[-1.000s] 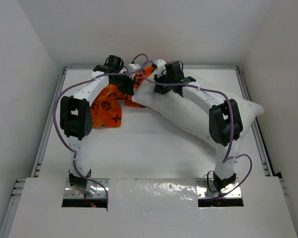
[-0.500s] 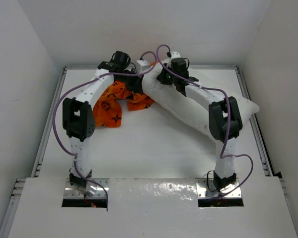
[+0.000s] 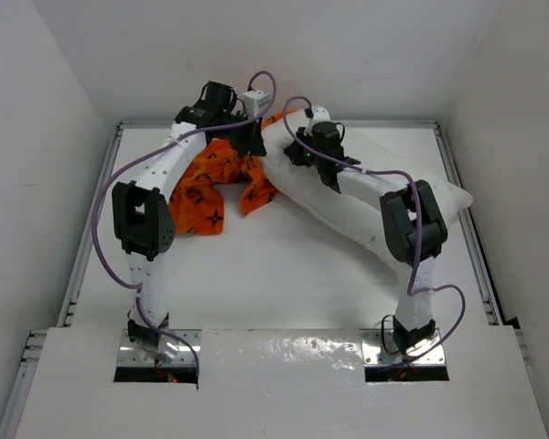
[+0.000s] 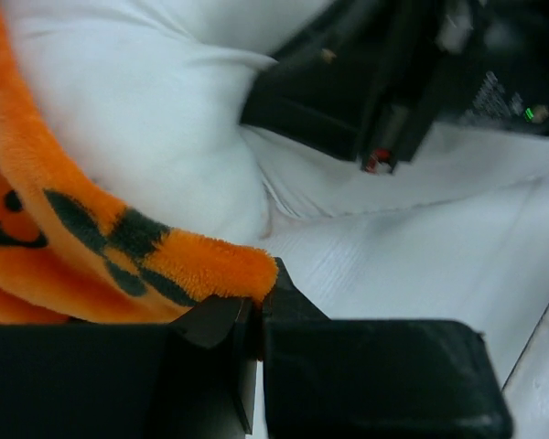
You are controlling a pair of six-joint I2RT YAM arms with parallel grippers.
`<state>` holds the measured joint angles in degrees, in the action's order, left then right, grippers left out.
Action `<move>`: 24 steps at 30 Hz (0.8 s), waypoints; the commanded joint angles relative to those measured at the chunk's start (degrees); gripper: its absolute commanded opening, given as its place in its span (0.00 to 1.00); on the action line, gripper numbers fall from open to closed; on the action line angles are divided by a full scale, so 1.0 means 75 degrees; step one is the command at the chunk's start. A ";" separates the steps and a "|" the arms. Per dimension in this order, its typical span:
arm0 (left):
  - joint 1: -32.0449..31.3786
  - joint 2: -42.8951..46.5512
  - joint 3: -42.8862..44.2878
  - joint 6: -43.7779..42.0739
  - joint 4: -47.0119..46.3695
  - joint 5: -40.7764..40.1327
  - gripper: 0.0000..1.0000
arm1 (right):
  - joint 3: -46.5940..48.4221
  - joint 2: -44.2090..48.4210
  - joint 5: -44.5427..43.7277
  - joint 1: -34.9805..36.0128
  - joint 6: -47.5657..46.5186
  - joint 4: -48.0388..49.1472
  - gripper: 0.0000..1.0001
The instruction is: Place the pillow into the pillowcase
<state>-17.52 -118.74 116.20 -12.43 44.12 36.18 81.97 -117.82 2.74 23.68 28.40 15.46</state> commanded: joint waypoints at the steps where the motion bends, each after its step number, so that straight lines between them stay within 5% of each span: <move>1: 0.0085 0.0574 0.0256 0.0953 -0.1007 -0.0264 0.00 | -0.0734 0.0205 0.0127 0.0252 -0.0386 -0.0269 0.00; 6: -0.0171 0.0247 0.0175 -0.0024 -0.0355 -0.1624 0.01 | -0.1108 0.0346 0.0862 0.0743 -0.0869 -0.0047 0.00; 9: -0.0430 0.0304 -0.0551 -0.0289 -0.0036 -0.1697 0.13 | -0.1238 0.0521 0.1168 0.0862 -0.1020 0.0083 0.01; 10: -0.0418 0.0316 -0.0645 -0.0300 0.0058 -0.1440 0.17 | -0.1273 0.0603 0.1274 0.0862 -0.1056 0.0059 0.07; 14: -0.0313 0.0456 -0.0156 -0.1560 0.1179 0.0023 0.44 | -0.1647 0.1340 0.1859 0.0466 -0.1081 0.0187 0.60; 20: 0.0237 0.1147 0.0595 -0.1778 0.0603 0.1936 0.69 | -0.0762 0.2033 0.3138 -0.0589 -0.0705 -0.0489 0.91; 24: 0.0355 0.0751 0.1088 0.0560 -0.1377 0.0970 0.74 | 0.0072 0.1754 0.2928 -0.1234 -0.0659 -0.0948 0.99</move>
<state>-15.88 -115.74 120.27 -19.11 48.97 43.20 77.32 -104.62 22.63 17.34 22.37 11.81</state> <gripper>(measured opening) 0.725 0.986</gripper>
